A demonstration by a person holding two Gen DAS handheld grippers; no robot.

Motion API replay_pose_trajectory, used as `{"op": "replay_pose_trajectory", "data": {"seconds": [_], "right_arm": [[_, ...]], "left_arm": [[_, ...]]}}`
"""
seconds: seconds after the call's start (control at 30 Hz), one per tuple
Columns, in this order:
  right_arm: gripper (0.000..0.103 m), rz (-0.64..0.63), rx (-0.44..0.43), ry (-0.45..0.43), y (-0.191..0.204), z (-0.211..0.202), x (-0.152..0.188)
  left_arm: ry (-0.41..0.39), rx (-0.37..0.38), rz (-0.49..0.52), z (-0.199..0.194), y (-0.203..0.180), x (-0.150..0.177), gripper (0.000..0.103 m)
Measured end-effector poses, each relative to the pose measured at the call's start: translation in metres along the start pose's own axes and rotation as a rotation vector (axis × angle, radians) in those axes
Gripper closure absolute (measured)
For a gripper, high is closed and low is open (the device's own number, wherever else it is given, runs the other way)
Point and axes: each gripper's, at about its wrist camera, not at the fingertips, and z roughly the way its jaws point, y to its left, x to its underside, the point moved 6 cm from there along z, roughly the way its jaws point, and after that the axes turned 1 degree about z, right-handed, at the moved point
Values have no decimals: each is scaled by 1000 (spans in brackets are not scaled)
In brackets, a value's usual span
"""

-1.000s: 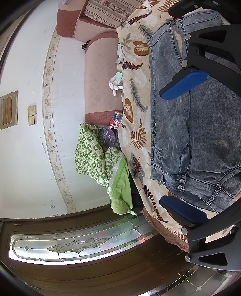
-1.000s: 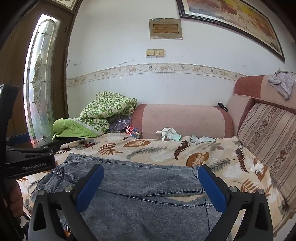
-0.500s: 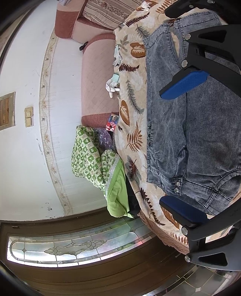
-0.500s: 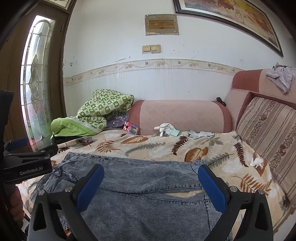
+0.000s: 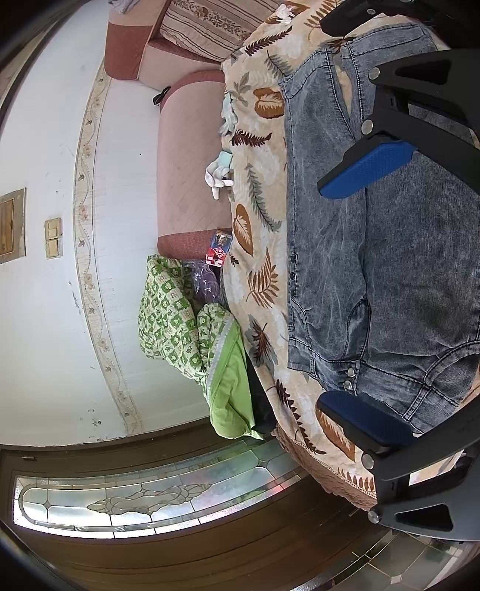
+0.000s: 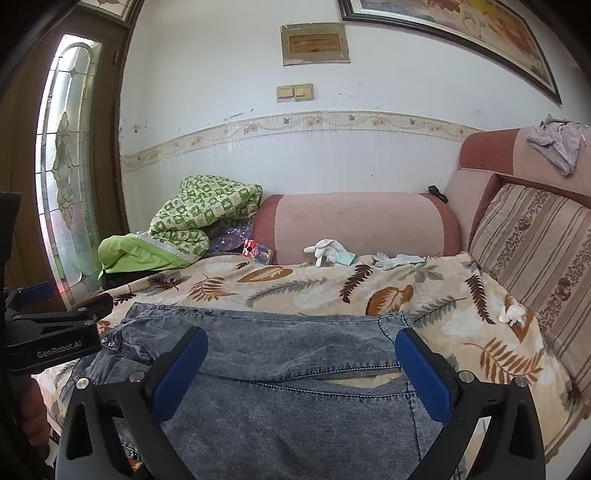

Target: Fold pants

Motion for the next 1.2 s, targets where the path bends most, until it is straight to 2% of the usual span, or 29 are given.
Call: {"op": "replay_pose_trajectory", "data": {"seconds": [0.33, 0.77, 1.2], "right_arm": [[0, 17, 9, 18, -6, 5, 1], [0, 93, 52, 37, -36, 14, 1], [0, 91, 67, 65, -43, 32, 3]], "left_arm": [[30, 4, -1, 10, 2, 8, 0], [56, -2, -1, 21, 4, 15, 0], [95, -12, 2, 39, 7, 22, 0]]}}
